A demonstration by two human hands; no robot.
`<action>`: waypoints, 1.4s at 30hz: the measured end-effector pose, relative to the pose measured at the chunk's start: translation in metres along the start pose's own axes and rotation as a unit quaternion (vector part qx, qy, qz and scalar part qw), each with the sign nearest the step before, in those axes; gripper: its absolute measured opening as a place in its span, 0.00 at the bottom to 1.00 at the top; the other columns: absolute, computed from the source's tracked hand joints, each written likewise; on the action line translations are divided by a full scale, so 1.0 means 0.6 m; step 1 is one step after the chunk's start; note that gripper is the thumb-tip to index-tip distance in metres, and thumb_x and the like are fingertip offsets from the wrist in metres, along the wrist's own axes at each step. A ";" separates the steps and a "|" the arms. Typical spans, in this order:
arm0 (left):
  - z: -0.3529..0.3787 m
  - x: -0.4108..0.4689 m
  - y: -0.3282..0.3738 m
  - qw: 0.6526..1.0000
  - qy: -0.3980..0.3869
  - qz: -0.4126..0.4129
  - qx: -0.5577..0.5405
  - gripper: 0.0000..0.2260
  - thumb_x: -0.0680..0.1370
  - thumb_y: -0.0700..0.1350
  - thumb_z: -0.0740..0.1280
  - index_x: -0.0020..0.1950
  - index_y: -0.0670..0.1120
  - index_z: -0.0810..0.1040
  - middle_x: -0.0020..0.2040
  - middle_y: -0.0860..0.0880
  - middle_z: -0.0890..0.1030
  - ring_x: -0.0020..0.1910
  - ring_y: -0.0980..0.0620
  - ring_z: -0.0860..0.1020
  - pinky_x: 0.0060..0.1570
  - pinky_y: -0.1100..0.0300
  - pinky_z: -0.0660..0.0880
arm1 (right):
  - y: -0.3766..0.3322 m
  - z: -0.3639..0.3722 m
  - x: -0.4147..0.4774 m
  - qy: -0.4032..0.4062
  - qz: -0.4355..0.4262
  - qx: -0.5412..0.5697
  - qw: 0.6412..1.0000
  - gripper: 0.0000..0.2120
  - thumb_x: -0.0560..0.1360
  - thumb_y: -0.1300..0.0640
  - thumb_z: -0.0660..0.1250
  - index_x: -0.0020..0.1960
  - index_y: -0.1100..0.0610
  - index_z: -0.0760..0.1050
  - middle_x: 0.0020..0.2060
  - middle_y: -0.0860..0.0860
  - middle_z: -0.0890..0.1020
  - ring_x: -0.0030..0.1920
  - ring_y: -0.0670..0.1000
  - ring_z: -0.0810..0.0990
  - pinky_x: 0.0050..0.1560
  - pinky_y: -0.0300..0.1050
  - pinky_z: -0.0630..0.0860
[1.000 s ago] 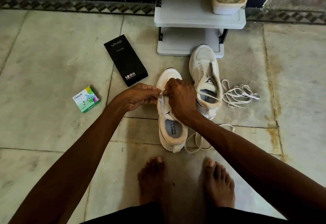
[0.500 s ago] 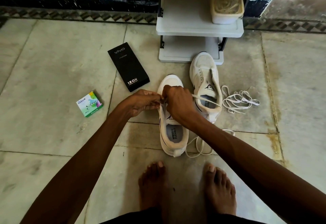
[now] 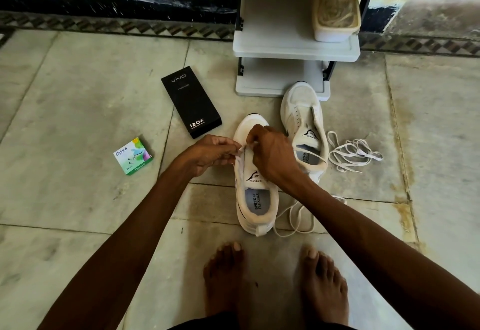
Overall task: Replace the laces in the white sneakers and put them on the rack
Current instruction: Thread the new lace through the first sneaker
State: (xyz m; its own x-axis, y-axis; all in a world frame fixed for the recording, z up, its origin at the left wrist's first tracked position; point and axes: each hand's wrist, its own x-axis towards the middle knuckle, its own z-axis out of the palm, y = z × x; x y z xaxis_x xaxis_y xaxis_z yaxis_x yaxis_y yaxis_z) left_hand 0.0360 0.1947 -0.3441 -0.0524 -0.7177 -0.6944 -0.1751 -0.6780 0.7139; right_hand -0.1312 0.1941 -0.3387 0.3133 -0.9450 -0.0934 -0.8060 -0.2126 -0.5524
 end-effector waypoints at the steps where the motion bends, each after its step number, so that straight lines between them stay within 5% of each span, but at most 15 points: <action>1: 0.002 -0.001 0.001 1.000 0.004 0.001 0.007 0.09 0.76 0.39 0.70 0.56 0.41 0.81 0.46 0.47 0.83 0.38 0.58 0.83 0.33 0.69 0.77 | 0.005 -0.003 -0.002 0.008 0.012 0.023 1.000 0.08 0.75 0.62 0.65 0.53 0.55 0.77 0.49 0.56 0.80 0.46 0.56 0.79 0.43 0.45 0.71; 6: 0.025 -0.003 0.010 0.996 0.049 0.007 0.073 0.07 0.76 0.42 0.70 0.53 0.43 0.79 0.42 0.48 0.82 0.37 0.55 0.81 0.30 0.66 0.77 | 0.019 -0.020 -0.026 0.014 0.016 0.003 1.000 0.11 0.76 0.63 0.64 0.55 0.56 0.80 0.51 0.56 0.80 0.46 0.57 0.80 0.43 0.46 0.75; 15: 0.069 0.000 0.007 0.951 0.166 0.068 0.252 0.10 0.72 0.48 0.72 0.45 0.49 0.72 0.43 0.48 0.81 0.41 0.46 0.82 0.46 0.46 0.81 | 0.005 -0.029 -0.037 -0.020 0.018 -0.177 0.984 0.14 0.77 0.64 0.62 0.62 0.65 0.72 0.58 0.61 0.74 0.56 0.59 0.76 0.50 0.48 0.74; 21: 0.078 0.004 0.004 0.944 0.180 0.069 0.266 0.11 0.73 0.49 0.71 0.47 0.48 0.71 0.45 0.49 0.79 0.45 0.46 0.80 0.49 0.49 0.79 | 0.029 -0.041 0.009 0.060 -0.055 -0.219 0.972 0.14 0.65 0.69 0.70 0.50 0.65 0.78 0.46 0.61 0.79 0.46 0.61 0.77 0.46 0.52 0.74; 27: 0.081 0.012 -0.006 0.940 0.190 0.084 0.272 0.10 0.74 0.47 0.70 0.49 0.46 0.71 0.41 0.53 0.75 0.45 0.49 0.76 0.46 0.56 0.73 | 0.072 -0.066 0.035 -0.038 -0.049 -0.277 0.959 0.14 0.73 0.58 0.67 0.58 0.57 0.79 0.55 0.55 0.80 0.63 0.59 0.72 0.73 0.62 0.57; 33: 0.079 0.013 -0.010 0.940 0.195 0.089 0.264 0.09 0.74 0.46 0.69 0.50 0.46 0.71 0.40 0.55 0.74 0.42 0.51 0.75 0.44 0.57 0.71 | 0.096 -0.064 0.030 -0.011 -0.010 -0.202 0.979 0.16 0.68 0.65 0.68 0.56 0.60 0.79 0.53 0.56 0.81 0.58 0.59 0.73 0.58 0.55 0.73; 42: 0.078 0.014 -0.014 0.938 0.208 0.093 0.260 0.10 0.74 0.47 0.70 0.49 0.47 0.72 0.40 0.56 0.74 0.43 0.51 0.76 0.44 0.58 0.72 | 0.130 -0.086 0.022 -0.003 0.002 -0.154 0.988 0.23 0.63 0.65 0.72 0.58 0.60 0.80 0.53 0.56 0.82 0.56 0.59 0.73 0.56 0.50 0.73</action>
State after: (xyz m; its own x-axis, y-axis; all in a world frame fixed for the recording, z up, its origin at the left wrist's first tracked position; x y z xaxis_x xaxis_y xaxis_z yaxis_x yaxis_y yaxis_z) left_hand -0.0090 0.2020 -0.3603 0.2401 -0.8896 -0.3885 -0.6628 -0.4427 0.6039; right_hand -0.2159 0.1520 -0.3401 0.3127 -0.9445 -0.1010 -0.9214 -0.2757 -0.2739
